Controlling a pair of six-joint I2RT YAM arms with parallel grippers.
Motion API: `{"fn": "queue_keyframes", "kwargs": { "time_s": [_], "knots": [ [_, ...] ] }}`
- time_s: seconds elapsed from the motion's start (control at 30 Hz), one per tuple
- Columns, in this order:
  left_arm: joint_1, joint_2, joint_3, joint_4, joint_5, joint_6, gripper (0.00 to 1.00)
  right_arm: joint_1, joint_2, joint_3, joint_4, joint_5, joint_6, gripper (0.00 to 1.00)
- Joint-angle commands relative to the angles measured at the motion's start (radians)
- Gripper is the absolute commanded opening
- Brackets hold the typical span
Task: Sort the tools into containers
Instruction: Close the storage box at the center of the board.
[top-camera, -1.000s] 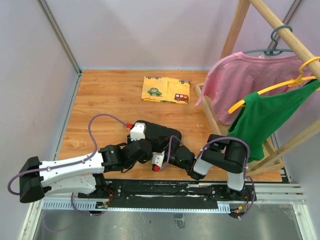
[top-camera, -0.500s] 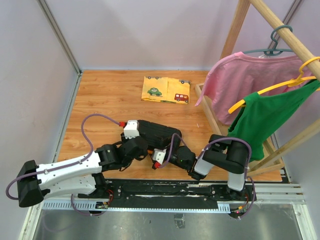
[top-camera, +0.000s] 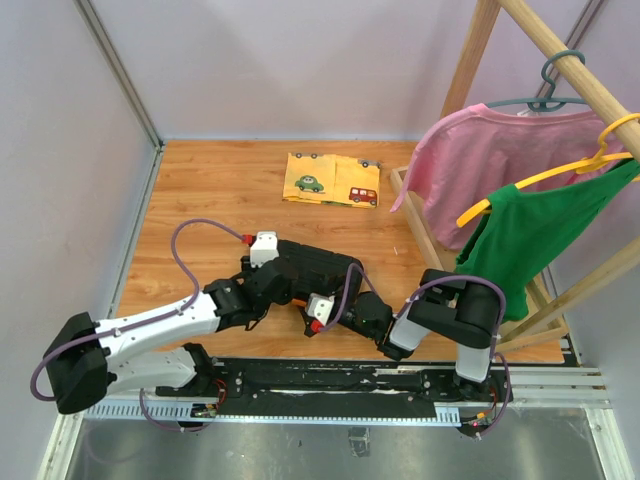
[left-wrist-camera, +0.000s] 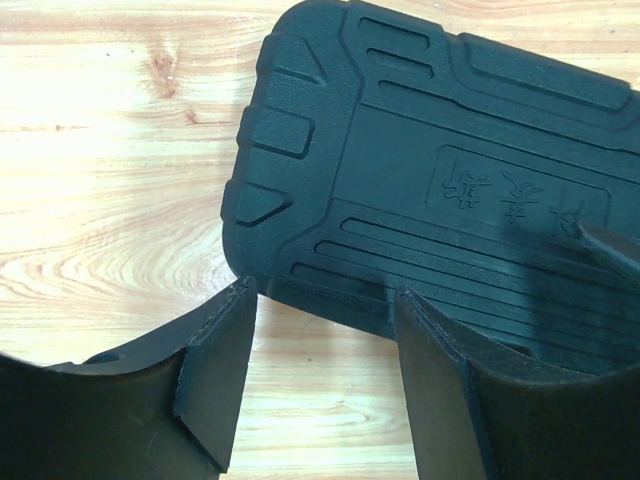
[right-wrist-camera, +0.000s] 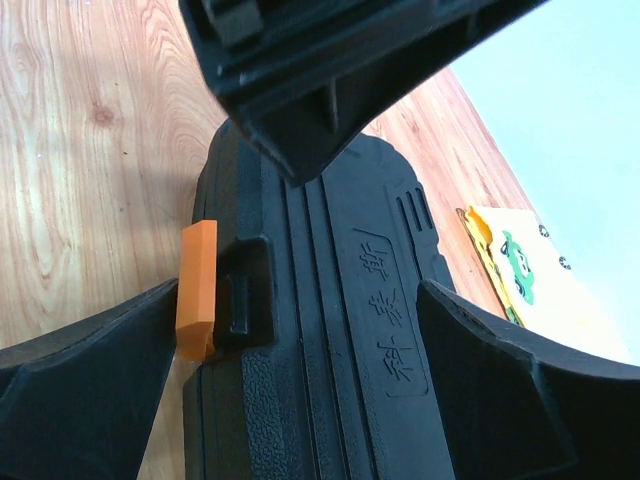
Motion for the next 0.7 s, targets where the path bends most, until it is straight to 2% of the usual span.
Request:
{"fn": "queue_keyframes", "kwargs": {
  "time_s": [0.0,0.3,0.67],
  "knots": [
    [0.017,0.052,0.007,0.046,-0.024,0.032,0.61,0.014,-0.043,-0.005,0.066,0.006,0.030,0.97],
    [0.023,0.138,0.000,0.065,-0.011,0.032,0.61,0.014,-0.060,-0.034,0.064,0.011,0.036,0.97],
    [0.024,0.167,-0.017,0.087,0.012,0.032,0.61,0.012,-0.086,-0.068,0.061,0.059,0.052,0.97]
  ]
}}
